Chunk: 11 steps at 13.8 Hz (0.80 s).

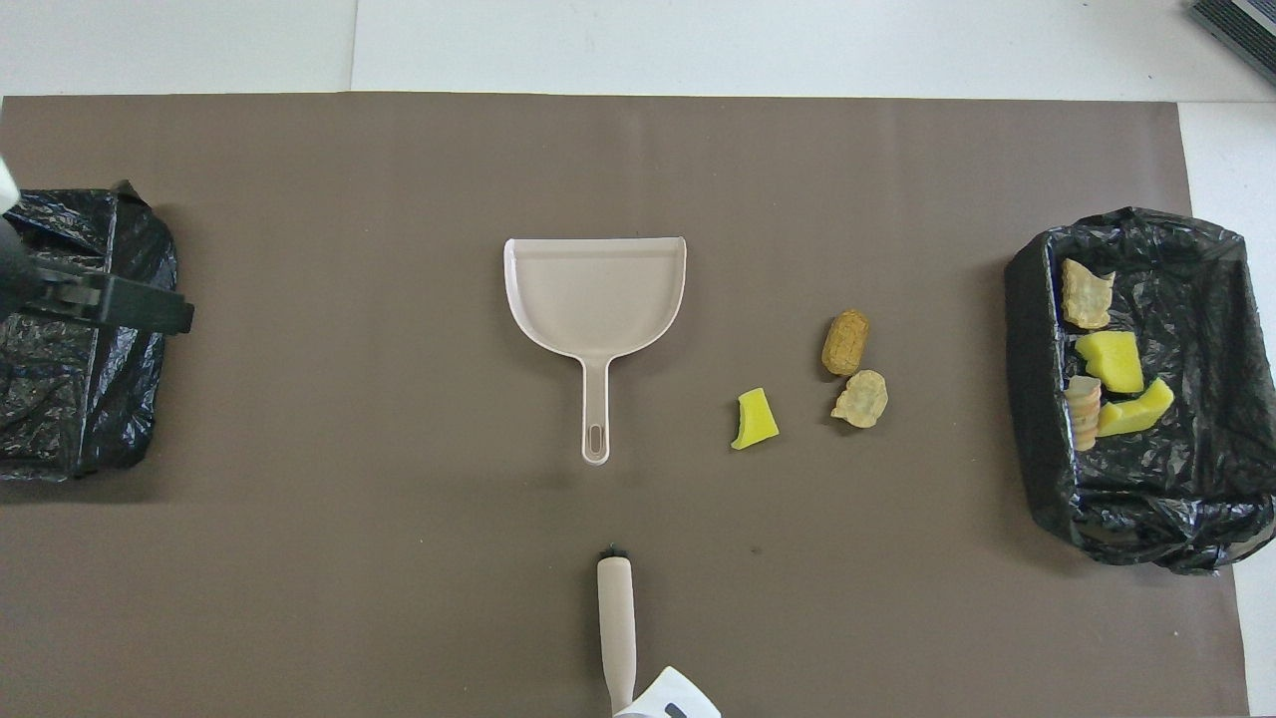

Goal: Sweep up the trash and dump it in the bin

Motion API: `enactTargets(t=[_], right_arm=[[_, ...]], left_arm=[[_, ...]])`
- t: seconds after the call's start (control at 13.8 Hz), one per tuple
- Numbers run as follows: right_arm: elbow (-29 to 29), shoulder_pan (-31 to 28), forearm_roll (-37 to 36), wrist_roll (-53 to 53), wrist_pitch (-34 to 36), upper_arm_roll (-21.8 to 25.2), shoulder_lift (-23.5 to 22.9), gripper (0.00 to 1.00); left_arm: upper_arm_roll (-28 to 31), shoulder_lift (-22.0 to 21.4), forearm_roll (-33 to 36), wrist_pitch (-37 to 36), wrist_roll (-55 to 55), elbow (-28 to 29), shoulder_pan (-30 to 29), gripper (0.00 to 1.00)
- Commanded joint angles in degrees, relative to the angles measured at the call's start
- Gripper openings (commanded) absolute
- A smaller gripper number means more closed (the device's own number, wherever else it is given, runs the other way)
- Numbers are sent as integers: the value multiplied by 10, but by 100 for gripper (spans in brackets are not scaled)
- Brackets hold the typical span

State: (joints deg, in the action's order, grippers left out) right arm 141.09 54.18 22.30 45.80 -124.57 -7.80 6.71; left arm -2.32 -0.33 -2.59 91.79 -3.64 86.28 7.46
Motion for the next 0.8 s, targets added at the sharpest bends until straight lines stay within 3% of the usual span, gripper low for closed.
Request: enactTargets(t=[0.0,0.29,0.51,0.73], right_arm=[[3,3,13,7,3,1,4,3],[-11,-17,12,-11,40,8,26,0],[-18,-87,1,-60,122,9,82,0],[-39,-163,-38,-105,169,8,94,0]], left_arm=[[6,25,7,88,65,41,63,100],[5,95,7,189,114,63,131,100],[6,144,8,247,190,97,190,100],[6,149,8,290,226,148,226,100]])
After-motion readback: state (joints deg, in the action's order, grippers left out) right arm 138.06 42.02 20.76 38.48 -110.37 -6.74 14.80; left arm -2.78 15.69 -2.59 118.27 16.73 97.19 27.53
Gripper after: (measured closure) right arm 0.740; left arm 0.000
